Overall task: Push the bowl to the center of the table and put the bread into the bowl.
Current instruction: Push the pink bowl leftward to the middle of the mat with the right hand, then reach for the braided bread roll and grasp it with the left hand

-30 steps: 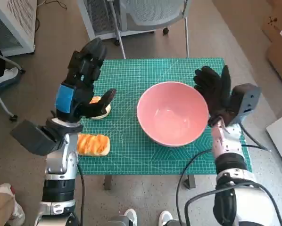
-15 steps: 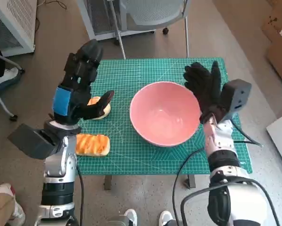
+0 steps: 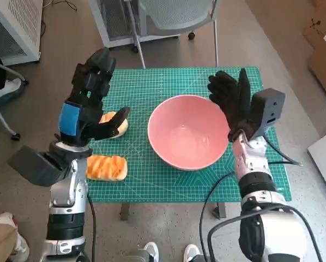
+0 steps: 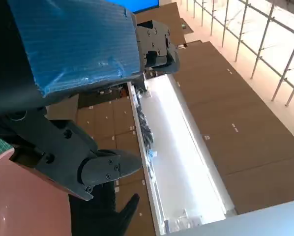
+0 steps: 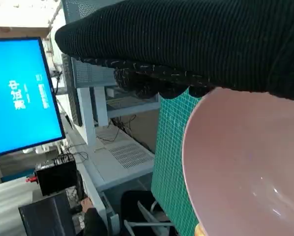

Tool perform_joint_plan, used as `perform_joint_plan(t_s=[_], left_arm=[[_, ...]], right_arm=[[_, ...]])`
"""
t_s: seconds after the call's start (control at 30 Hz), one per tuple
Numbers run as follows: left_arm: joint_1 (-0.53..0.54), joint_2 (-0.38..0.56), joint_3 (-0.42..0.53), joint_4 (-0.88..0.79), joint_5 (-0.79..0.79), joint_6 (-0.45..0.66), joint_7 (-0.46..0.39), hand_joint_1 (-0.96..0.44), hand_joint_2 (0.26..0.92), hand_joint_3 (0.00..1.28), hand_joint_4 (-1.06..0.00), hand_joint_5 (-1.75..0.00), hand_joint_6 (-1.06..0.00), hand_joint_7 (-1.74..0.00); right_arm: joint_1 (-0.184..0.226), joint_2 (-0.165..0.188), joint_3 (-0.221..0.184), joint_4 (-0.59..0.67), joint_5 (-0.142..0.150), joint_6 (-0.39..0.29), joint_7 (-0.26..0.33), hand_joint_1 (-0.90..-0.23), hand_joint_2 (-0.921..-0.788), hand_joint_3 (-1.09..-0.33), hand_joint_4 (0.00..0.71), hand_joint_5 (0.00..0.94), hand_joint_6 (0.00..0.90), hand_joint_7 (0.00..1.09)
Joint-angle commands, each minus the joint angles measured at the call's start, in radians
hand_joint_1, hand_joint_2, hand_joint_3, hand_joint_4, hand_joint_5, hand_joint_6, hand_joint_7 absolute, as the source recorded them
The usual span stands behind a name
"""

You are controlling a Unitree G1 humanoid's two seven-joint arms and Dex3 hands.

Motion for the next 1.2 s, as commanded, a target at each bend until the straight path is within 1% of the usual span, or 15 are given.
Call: perform_joint_plan(t_s=[0.03,0.2,0.3,0.37,0.47,0.5,0.63,0.7,0.8,0.9,0.93,1.0,1.07,1.2], left_arm=[[0.013,0.009,0.006,-0.018,0.004,-0.009,0.006,-0.25,0.656,0.59,0.0,-0.21,0.0,-0.56],[0.013,0.01,0.007,-0.016,0.008,-0.012,0.008,-0.26,0.661,0.58,0.0,-0.21,0.0,-0.55],[0.012,0.01,0.006,-0.013,0.008,-0.012,0.009,-0.26,0.663,0.57,0.0,-0.21,0.0,-0.55],[0.01,0.008,0.004,-0.014,0.008,-0.009,0.011,-0.26,0.665,0.57,0.0,-0.21,0.0,-0.55],[0.007,0.006,0.001,-0.014,0.01,-0.007,0.014,-0.26,0.667,0.57,0.0,-0.21,0.0,-0.54],[0.006,0.005,0.001,-0.014,0.01,-0.007,0.014,-0.26,0.668,0.57,0.0,-0.21,0.0,-0.54],[-0.002,0.001,-0.004,-0.011,0.009,-0.002,0.016,-0.26,0.67,0.57,0.0,-0.21,0.0,-0.54],[-0.005,0.0,-0.005,-0.009,0.007,0.0,0.015,-0.26,0.671,0.57,0.0,-0.21,0.0,-0.54],[-0.013,-0.002,-0.009,-0.004,0.006,0.002,0.013,-0.25,0.672,0.57,0.0,-0.21,0.0,-0.54],[-0.018,-0.003,-0.012,-0.002,0.004,0.004,0.01,-0.25,0.672,0.57,0.0,-0.21,0.0,-0.54],[-0.021,-0.004,-0.014,-0.002,0.004,0.005,0.009,-0.25,0.669,0.57,0.0,-0.21,0.0,-0.54],[-0.025,-0.005,-0.017,-0.003,0.004,0.007,0.008,-0.24,0.668,0.57,0.0,-0.21,0.0,-0.54],[-0.029,-0.005,-0.02,-0.003,0.004,0.009,0.006,-0.24,0.667,0.58,0.0,-0.21,0.0,-0.53],[-0.035,-0.003,-0.026,-0.003,0.001,0.013,-0.002,-0.23,0.665,0.58,0.0,-0.2,0.0,-0.53]], right_arm=[[0.006,-0.008,0.004,0.004,-0.01,0.009,0.014,-0.551,-0.921,-0.783,0.235,0.002,0.367,0.0],[0.0,-0.03,-0.001,-0.01,-0.001,-0.029,0.028,-0.546,-0.921,-0.786,0.257,0.013,0.381,0.01],[-0.003,-0.042,-0.007,-0.017,0.007,-0.053,0.048,-0.546,-0.921,-0.787,0.243,0.006,0.367,0.0],[-0.004,-0.056,-0.012,-0.025,0.015,-0.079,0.07,-0.571,-0.921,-0.774,0.23,0.004,0.348,0.0],[-0.006,-0.077,-0.022,-0.038,0.027,-0.122,0.107,-0.598,-0.921,-0.755,0.228,0.005,0.343,0.0],[-0.006,-0.081,-0.025,-0.041,0.029,-0.135,0.117,-0.603,-0.921,-0.747,0.229,0.005,0.343,0.0],[0.001,-0.106,-0.041,-0.06,0.054,-0.213,0.193,-0.604,-0.921,-0.728,0.233,0.006,0.351,0.01],[0.004,-0.118,-0.052,-0.071,0.074,-0.245,0.237,-0.611,-0.921,-0.717,0.236,0.007,0.355,0.01],[0.009,-0.133,-0.074,-0.096,0.114,-0.295,0.319,-0.631,-0.921,-0.7,0.242,0.008,0.365,0.02],[0.016,-0.14,-0.088,-0.122,0.148,-0.33,0.382,-0.642,-0.921,-0.686,0.25,0.011,0.373,0.02],[0.023,-0.14,-0.093,-0.145,0.167,-0.344,0.412,-0.663,-0.921,-0.665,0.263,0.016,0.387,0.02],[0.036,-0.139,-0.1,-0.183,0.196,-0.366,0.459,-0.662,-0.921,-0.66,0.261,0.012,0.384,0.02],[0.051,-0.135,-0.1,-0.222,0.218,-0.387,0.492,-0.658,-0.921,-0.658,0.259,0.009,0.38,0.02],[0.086,-0.128,-0.089,-0.305,0.251,-0.42,0.539,-0.628,-0.921,-0.664,0.259,0.007,0.376,0.02]])
